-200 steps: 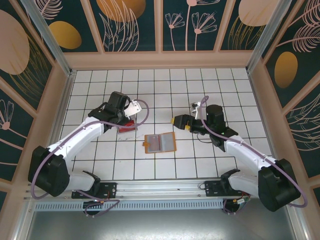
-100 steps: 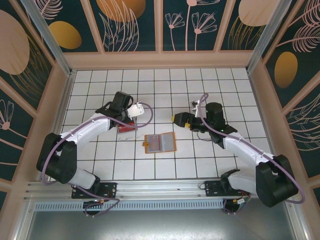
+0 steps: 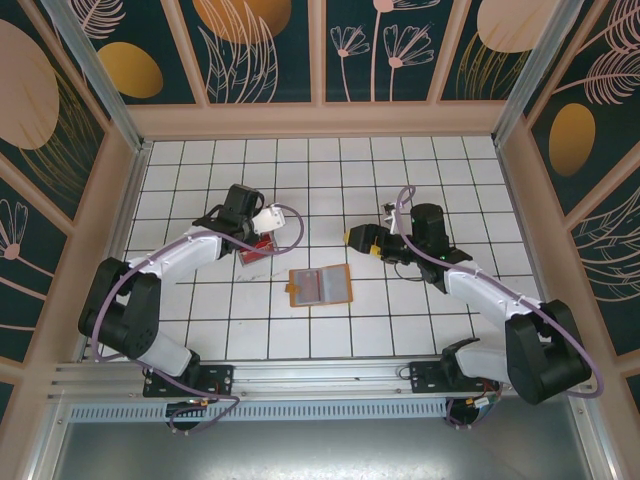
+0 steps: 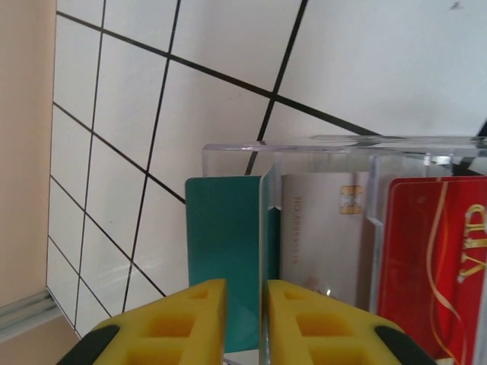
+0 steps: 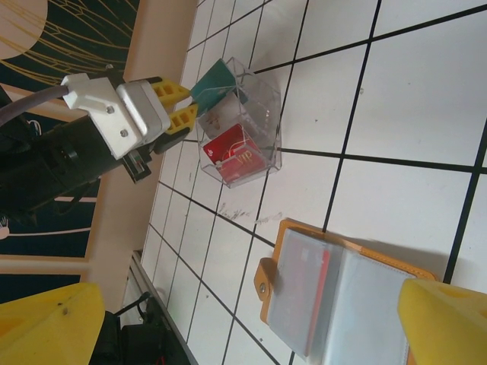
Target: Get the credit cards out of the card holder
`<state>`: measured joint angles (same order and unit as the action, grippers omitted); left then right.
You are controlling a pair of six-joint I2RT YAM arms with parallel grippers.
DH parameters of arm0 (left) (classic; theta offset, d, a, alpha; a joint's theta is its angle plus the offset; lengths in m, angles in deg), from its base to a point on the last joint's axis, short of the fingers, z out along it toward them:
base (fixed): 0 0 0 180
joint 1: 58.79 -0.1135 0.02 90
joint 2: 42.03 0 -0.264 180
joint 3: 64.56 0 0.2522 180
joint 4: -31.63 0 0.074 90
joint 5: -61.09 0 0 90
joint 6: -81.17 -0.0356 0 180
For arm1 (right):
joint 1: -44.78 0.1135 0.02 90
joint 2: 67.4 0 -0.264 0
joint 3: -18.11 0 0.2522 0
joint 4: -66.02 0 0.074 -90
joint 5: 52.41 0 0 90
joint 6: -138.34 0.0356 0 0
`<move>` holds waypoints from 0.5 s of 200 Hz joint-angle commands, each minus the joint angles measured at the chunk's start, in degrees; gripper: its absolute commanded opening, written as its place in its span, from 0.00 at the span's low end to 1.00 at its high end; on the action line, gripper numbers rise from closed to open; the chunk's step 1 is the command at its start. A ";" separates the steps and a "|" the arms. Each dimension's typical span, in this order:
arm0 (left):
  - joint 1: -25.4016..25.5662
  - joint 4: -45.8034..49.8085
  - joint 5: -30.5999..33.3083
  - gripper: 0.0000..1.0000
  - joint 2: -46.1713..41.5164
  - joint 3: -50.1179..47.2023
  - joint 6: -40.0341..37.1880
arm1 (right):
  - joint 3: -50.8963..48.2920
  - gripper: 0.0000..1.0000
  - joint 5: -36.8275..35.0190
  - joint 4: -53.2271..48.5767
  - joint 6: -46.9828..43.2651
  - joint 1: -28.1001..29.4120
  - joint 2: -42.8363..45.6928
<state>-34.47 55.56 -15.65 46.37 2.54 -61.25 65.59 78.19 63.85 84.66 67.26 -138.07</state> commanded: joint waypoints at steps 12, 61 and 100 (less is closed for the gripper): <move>-0.93 -3.83 1.41 0.24 -0.01 -0.41 0.91 | 1.79 0.99 1.52 1.68 -0.46 -0.51 -0.52; -1.99 -5.52 3.26 0.41 -0.81 -0.03 2.19 | 1.62 0.99 1.85 1.82 -0.28 -0.51 -0.60; -2.08 -5.43 1.86 0.55 -3.67 1.19 7.03 | 1.09 0.99 1.85 2.03 0.07 -0.50 -0.25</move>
<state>-36.20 51.50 -13.27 45.87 2.54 -58.76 65.59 78.65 63.96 84.70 67.26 -138.07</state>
